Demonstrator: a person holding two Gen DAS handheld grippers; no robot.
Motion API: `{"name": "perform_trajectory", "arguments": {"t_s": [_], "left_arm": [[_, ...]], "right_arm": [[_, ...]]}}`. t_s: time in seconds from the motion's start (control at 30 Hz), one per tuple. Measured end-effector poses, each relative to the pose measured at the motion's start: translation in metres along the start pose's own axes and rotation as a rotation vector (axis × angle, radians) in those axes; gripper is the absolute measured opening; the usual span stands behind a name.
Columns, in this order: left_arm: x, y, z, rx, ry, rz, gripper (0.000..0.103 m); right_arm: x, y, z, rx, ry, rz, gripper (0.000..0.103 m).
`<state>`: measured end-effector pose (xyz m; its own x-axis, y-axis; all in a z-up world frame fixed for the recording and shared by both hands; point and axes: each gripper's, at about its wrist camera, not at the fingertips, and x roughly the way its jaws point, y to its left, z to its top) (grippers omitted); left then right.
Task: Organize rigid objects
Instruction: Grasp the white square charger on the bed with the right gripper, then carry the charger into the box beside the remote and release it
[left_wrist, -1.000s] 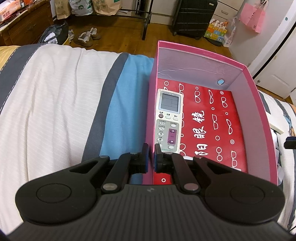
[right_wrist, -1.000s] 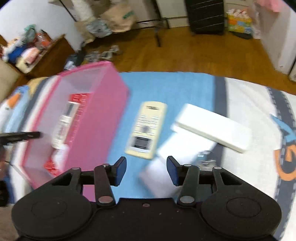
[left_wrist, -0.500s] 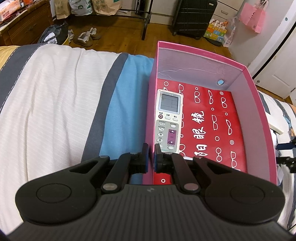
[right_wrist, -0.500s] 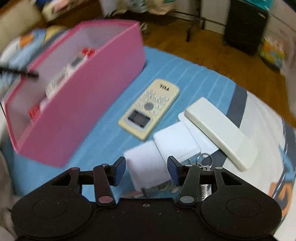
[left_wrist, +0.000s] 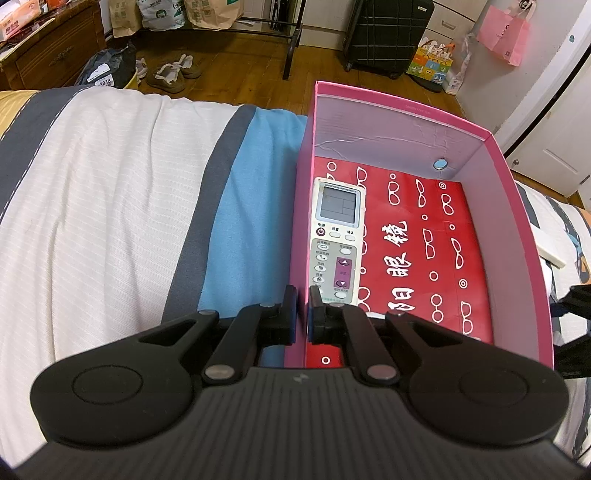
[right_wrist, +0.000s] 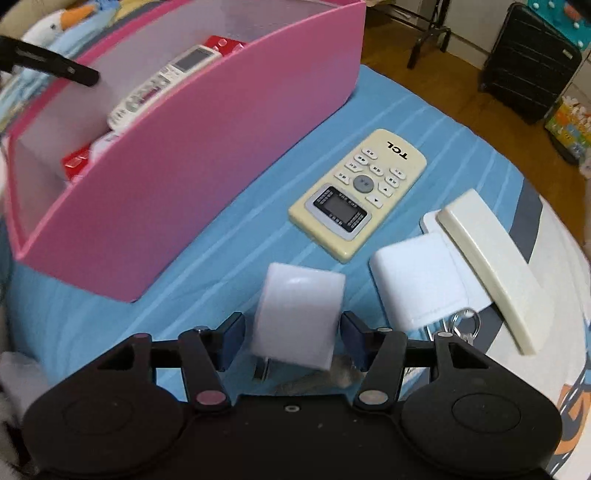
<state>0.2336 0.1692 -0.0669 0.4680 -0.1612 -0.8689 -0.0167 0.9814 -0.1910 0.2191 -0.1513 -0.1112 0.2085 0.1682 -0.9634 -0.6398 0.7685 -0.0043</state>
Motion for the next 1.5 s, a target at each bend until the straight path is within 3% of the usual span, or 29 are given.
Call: {"name": "perform_trajectory", "arguments": {"t_s": [0.23,0.57,0.67,0.83,1.03,1.2,1.3,1.5], "left_arm": [[0.0,0.0,0.0,-0.004,0.001,-0.002,0.005],[0.001,0.003,0.0,-0.006,-0.001,0.002,0.004],[0.0,0.002,-0.001,0.009,-0.001,0.001,0.004],[0.0,0.003,0.0,0.011,-0.001,-0.009,0.005],[-0.001,0.001,-0.002,0.028,-0.012,-0.005,0.004],[0.0,0.006,-0.001,0.011,-0.008,-0.03,0.005],[0.0,0.007,-0.003,0.012,-0.011,-0.033,0.005],[0.0,0.008,-0.004,0.007,-0.014,-0.042,0.005]], "right_arm": [[-0.002,-0.004,-0.004,0.127,-0.06,-0.017,0.056],[-0.088,0.013,0.002,0.199,-0.289,0.043,0.056],[-0.12,0.021,0.014,0.179,-0.353,0.118,0.056],[-0.139,0.057,0.039,0.13,-0.382,0.282,0.056],[-0.12,0.097,0.086,0.053,-0.288,0.359,0.056],[-0.082,0.107,0.129,0.066,-0.162,0.312,0.056],[-0.048,0.102,0.152,0.128,-0.07,0.285,0.056],[0.005,0.08,0.166,0.349,0.038,0.304,0.056]]}}
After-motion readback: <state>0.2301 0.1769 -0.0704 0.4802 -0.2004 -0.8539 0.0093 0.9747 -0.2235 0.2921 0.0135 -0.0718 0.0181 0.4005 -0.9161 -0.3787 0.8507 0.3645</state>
